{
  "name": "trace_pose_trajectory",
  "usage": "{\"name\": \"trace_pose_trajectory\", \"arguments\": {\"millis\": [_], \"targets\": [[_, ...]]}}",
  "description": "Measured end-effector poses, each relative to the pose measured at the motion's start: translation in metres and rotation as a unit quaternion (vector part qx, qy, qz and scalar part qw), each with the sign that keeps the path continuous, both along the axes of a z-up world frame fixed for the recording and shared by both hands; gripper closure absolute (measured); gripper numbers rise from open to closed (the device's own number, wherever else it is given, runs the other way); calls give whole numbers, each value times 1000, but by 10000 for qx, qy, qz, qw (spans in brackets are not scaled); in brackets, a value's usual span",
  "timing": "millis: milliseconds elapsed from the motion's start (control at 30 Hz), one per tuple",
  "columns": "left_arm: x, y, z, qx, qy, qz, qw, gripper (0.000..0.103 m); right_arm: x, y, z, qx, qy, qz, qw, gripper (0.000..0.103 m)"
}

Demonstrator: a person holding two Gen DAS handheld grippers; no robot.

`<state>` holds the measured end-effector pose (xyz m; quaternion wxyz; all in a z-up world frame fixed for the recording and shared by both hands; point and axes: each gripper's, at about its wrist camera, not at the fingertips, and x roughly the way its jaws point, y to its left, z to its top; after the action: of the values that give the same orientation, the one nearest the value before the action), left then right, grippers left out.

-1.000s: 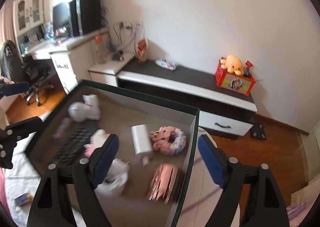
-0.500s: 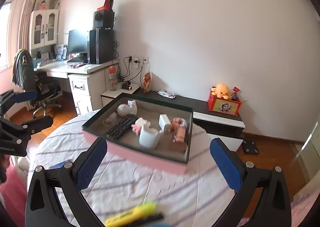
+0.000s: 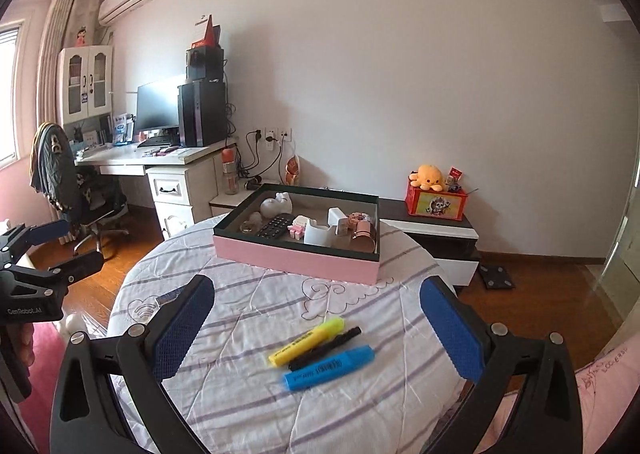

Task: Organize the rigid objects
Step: 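Withdraw both tools from the box back over the bed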

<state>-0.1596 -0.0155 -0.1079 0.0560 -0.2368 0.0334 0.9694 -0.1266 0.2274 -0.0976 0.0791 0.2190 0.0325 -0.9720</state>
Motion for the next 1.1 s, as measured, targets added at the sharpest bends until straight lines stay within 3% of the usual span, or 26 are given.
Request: {"name": "trace_pose_trajectory", "arguments": {"millis": [367, 833, 1100], "targets": [[22, 6, 3, -121, 54, -75, 9999, 0, 31, 8, 1, -48, -6, -127, 9999, 0], [18, 11, 0, -169, -12, -81, 9998, 0, 23, 10, -9, -145, -129, -143, 9997, 0], [-14, 2, -34, -160, -534, 16, 9984, 0, -8, 18, -57, -151, -789, -355, 9961, 0]]}}
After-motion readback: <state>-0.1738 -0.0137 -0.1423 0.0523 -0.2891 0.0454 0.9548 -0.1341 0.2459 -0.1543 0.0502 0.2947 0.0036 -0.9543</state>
